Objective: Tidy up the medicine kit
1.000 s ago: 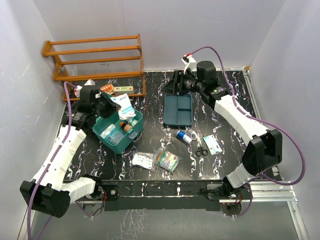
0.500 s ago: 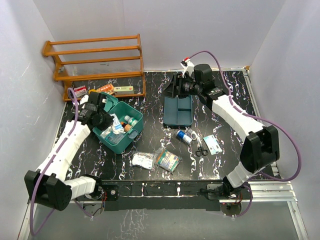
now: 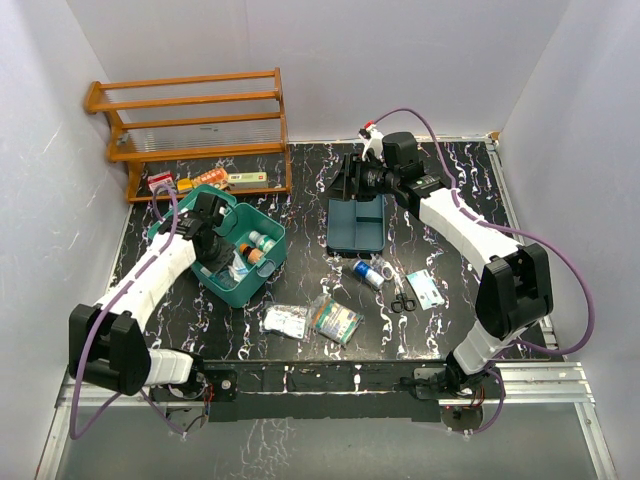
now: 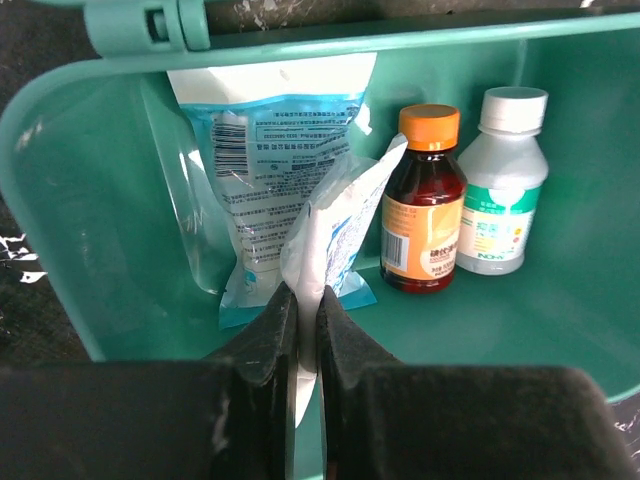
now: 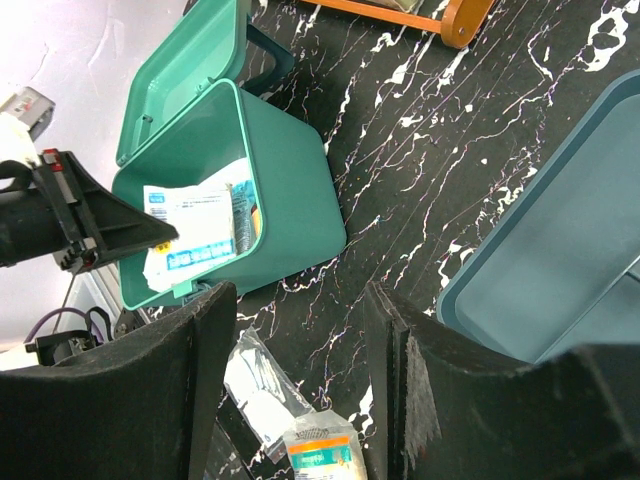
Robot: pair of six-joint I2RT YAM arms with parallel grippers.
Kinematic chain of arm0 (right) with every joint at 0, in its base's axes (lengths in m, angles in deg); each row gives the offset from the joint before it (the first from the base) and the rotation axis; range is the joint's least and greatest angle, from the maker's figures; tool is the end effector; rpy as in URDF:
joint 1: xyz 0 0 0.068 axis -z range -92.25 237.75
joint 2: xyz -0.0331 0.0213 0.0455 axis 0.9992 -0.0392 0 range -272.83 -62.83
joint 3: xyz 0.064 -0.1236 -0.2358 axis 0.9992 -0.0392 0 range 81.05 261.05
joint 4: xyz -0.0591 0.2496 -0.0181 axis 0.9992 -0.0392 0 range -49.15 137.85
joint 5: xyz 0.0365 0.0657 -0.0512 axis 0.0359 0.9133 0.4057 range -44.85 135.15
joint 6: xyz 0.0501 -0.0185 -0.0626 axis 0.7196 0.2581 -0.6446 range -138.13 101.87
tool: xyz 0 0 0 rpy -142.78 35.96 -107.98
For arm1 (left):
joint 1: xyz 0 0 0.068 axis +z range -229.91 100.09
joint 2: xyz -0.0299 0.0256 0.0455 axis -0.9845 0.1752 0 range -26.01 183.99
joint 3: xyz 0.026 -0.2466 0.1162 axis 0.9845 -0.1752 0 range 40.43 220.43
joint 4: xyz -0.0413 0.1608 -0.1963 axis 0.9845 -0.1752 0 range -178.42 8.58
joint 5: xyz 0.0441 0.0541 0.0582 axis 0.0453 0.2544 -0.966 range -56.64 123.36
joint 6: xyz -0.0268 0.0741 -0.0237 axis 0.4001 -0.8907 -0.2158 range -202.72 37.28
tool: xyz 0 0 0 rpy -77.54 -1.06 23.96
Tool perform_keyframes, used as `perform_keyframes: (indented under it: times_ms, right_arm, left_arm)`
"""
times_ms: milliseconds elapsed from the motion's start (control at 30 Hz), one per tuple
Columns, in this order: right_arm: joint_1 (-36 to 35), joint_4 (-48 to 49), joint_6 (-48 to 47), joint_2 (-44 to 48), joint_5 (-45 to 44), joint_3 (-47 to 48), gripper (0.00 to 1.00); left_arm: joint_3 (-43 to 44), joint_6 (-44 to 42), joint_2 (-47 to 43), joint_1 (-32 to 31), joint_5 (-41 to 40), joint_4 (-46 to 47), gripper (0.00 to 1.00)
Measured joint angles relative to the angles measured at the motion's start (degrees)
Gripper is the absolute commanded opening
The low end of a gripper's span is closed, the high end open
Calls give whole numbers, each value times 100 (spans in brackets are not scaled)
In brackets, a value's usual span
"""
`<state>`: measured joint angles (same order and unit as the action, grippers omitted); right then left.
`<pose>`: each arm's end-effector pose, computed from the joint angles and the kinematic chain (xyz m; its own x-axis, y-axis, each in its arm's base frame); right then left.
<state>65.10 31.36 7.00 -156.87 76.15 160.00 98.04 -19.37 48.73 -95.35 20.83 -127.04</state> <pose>0.3565 0.1888 0.3024 -0.7496 0.0817 -0.6568 -0.4602 0.6488 0.6060 0.2579 -0.0551 0.2278 -0.5311 -0.7584 -0.3779 -0.6923 0.6455 -0.3225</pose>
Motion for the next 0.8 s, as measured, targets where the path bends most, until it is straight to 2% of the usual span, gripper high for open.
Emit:
perform_keyframes:
  times_ms: [33,133,400,567,800]
  right_arm:
    - [0,0,-4,0,0,0,52]
    - [0,-4,-35,0,-2,0,52]
    - [0,-2,-90,2,-2,-2,52]
    - [0,4,-76,2,7,-13,53]
    - [0,39,-11,2,42,-118,52]
  left_arm:
    - [-37,37,66,0,20,50,2]
    - [-48,98,232,0,37,138,20]
    - [251,76,352,0,-63,-205,43]
    - [793,7,382,0,-282,-612,45]
    - [890,-284,328,0,-341,-686,35]
